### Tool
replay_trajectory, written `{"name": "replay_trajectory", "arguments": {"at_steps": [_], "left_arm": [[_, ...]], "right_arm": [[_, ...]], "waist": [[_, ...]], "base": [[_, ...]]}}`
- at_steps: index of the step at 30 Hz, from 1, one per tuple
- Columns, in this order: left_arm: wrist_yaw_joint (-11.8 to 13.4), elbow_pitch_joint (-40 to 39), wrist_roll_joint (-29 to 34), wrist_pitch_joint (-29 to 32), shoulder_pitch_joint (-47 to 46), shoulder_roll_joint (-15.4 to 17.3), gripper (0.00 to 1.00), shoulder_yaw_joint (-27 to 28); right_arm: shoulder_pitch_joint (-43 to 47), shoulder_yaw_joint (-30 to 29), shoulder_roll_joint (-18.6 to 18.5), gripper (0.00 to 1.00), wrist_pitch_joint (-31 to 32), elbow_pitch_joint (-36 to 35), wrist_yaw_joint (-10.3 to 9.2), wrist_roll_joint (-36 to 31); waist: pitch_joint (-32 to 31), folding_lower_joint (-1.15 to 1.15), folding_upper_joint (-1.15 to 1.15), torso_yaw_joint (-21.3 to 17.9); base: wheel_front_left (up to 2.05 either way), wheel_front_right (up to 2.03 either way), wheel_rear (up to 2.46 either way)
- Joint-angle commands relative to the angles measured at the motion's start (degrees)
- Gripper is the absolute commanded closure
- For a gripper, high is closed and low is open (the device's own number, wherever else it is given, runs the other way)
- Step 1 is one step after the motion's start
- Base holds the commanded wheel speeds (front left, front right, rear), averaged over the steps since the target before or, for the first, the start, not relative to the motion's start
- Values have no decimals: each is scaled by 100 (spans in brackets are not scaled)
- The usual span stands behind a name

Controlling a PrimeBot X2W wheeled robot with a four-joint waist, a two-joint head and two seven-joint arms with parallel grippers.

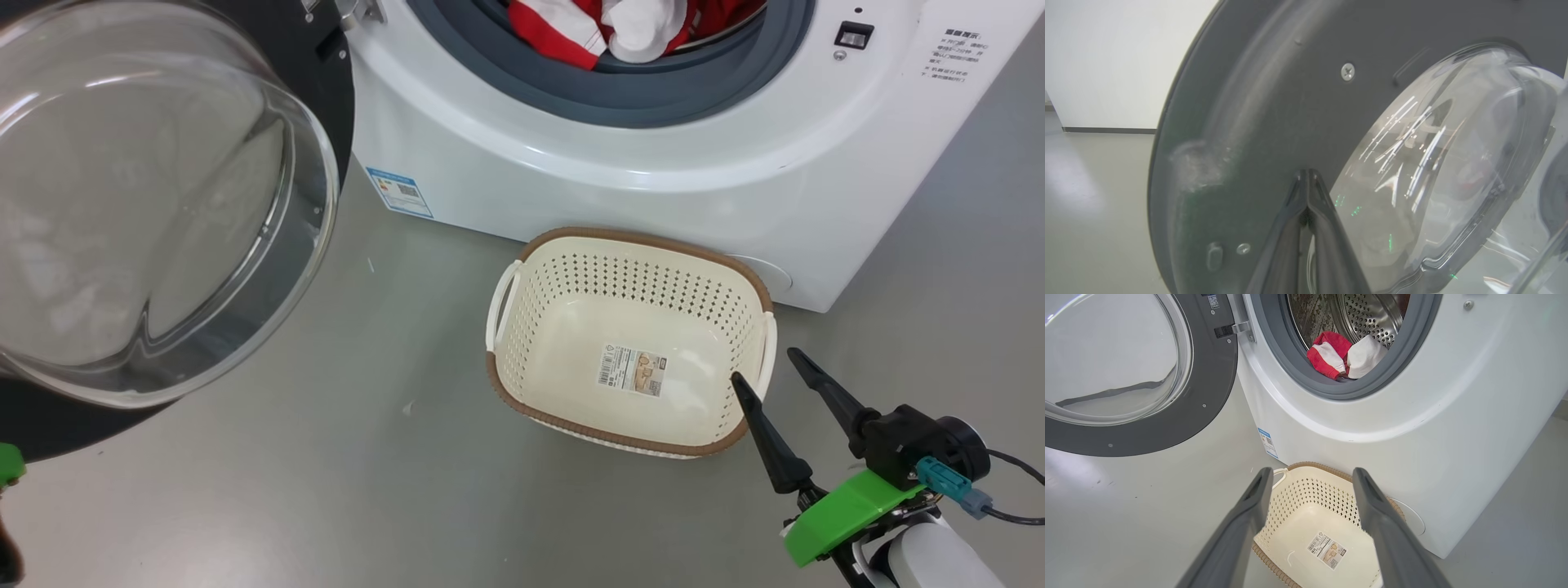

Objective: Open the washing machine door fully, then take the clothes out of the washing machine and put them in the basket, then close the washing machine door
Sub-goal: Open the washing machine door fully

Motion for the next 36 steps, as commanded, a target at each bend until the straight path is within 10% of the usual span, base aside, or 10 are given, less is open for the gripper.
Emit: {"name": "replay_trajectory", "arguments": {"at_steps": [1,19,23,25,26,36], "left_arm": [[-21,-68,54,-28,-106,376,100,189],[-31,-600,-180,-28,722,20,100,-576],[-31,-900,-298,-28,1030,-63,55,-849],[-31,-1034,-352,-28,1202,-99,7,-996],[-31,-1107,-380,-28,1286,-120,0,-1037],[-31,-1609,-649,-28,1861,-150,0,-1829]], "right_arm": [[-112,132,-15,0,-54,-112,36,-43],[58,62,47,0,-54,-109,36,16],[116,4,77,0,-54,-132,36,30],[151,-24,101,0,-54,-138,36,36],[170,-40,113,0,-54,-146,36,40],[322,-230,168,0,-54,-222,36,44]], "waist": [[-9,0,0,-7],[-476,0,0,-36],[-575,0,0,-55],[-637,0,0,-84],[-658,0,0,-102],[-754,0,0,-299]], "base": [[0,0,0],[0,0,0],[0,0,0],[0,0,0],[0,0,0],[0,0,0]]}}
